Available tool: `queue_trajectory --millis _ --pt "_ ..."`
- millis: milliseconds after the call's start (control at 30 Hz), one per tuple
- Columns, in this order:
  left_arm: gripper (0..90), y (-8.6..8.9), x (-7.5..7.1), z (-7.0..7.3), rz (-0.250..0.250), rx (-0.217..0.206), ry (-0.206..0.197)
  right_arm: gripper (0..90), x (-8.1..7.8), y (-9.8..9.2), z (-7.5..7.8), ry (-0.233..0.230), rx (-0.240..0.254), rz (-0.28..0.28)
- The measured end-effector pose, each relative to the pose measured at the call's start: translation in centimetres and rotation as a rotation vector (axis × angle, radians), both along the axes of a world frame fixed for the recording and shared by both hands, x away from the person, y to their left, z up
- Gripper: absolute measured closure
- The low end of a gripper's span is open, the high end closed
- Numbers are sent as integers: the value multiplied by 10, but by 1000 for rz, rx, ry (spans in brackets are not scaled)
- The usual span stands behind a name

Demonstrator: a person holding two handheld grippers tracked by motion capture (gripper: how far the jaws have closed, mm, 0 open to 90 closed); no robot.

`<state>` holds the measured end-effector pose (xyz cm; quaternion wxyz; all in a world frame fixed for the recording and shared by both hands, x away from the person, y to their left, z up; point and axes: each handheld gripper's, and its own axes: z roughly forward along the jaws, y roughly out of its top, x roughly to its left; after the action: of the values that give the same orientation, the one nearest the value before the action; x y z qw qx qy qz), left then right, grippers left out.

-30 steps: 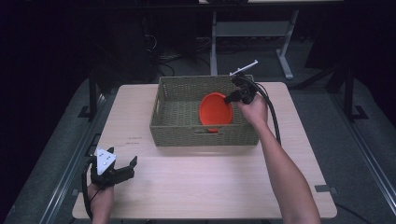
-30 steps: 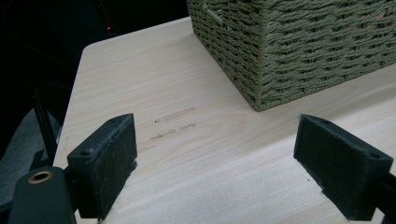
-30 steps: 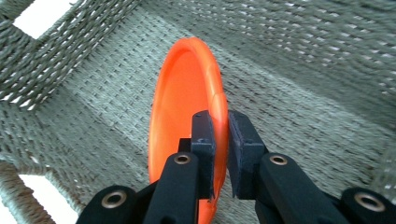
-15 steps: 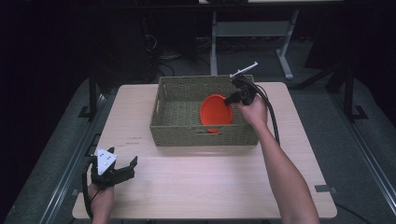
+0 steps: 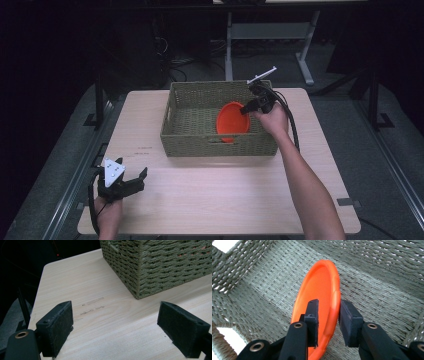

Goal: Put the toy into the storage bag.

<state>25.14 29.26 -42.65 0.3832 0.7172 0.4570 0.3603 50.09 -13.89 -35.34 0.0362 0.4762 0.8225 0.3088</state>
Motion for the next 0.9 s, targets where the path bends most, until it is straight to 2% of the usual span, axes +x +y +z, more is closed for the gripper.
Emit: queue_trajectory --millis 400,800,900 --pt "128 0 0 0 1 2 0 632 1 -1 -1 14 -6 1" --pt "128 0 0 0 2 1 -1 573 0 -6 1 8 -13 -16" --pt "128 0 0 0 3 1 0 574 -1 -9 1 14 18 -19"
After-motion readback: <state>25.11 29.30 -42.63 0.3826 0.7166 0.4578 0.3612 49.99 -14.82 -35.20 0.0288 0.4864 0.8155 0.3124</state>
